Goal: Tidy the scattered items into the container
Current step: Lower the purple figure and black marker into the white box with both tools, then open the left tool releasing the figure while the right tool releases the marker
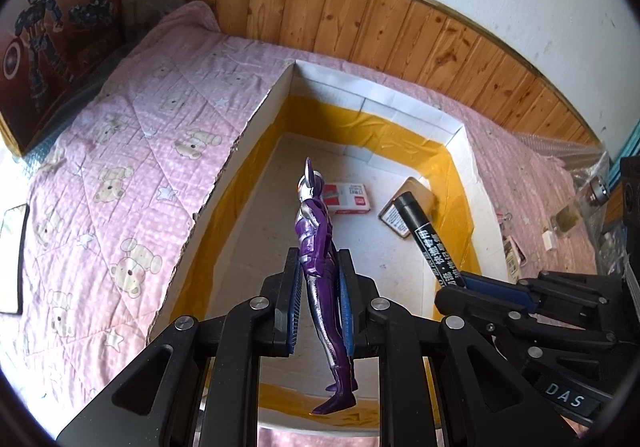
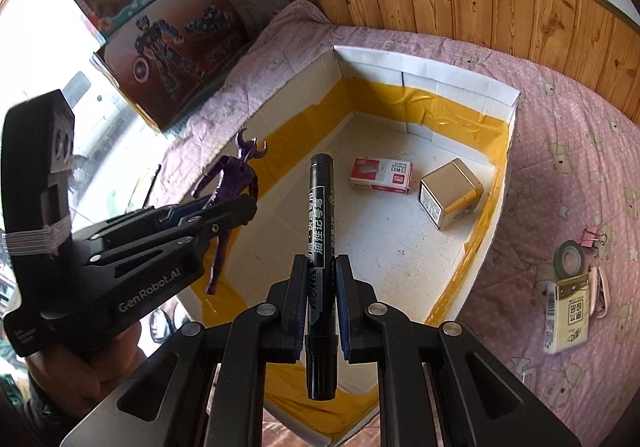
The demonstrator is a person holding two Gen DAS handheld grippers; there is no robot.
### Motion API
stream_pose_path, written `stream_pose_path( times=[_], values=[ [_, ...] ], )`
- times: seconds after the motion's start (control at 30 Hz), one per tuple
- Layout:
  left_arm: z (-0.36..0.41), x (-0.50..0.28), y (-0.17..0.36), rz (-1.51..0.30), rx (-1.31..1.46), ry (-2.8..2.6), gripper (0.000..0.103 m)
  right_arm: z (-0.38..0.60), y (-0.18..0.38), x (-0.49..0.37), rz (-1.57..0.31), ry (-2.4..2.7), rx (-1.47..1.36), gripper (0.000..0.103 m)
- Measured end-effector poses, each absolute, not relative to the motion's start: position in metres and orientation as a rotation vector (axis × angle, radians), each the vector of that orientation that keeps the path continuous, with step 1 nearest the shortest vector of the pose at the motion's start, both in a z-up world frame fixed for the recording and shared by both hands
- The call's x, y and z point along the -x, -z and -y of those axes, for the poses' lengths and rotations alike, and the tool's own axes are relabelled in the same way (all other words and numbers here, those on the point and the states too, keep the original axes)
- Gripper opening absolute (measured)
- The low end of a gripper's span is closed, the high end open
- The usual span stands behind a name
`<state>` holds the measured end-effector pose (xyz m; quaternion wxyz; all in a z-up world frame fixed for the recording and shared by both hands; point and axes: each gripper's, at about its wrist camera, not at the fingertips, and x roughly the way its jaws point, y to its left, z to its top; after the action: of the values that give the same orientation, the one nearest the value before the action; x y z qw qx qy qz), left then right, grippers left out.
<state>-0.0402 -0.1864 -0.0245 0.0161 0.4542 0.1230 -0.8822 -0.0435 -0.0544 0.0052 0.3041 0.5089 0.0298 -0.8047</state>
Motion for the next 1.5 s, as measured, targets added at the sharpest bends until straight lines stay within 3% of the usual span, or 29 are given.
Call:
stream_pose_path(
  times=[0.43, 0.67, 1.13, 1.3, 1.5],
  values=[
    [0.18, 0.045, 0.045, -0.327, -1.517, 2.67, 0.018, 0.08, 0.022, 0.054, -0.302, 2.104, -1.479, 0.015],
    [0.189, 0.046, 0.048, -0.405, -1.524, 2.611, 0.031, 0.07, 0.022, 0.057, -0.218, 2.13, -1.491, 0.017],
    [0.156, 0.034, 0.01, -0.327, -1.398, 2.689, 0.032, 0.03, -0.01, 0.019, 0.052, 2.103, -1.308, 0.018],
    [0.134, 0.019, -0.017, -0.403, -1.281, 2.834, 0.033, -0.008, -0.035, -0.005, 0.144, 2.113, -1.174, 0.019],
    [0.089, 0.002, -0.038, -0.436, -1.22, 3.029, 0.04, -0.091, -0.044, -0.04, 0.142, 2.268, -1.085, 0.029]
  ],
)
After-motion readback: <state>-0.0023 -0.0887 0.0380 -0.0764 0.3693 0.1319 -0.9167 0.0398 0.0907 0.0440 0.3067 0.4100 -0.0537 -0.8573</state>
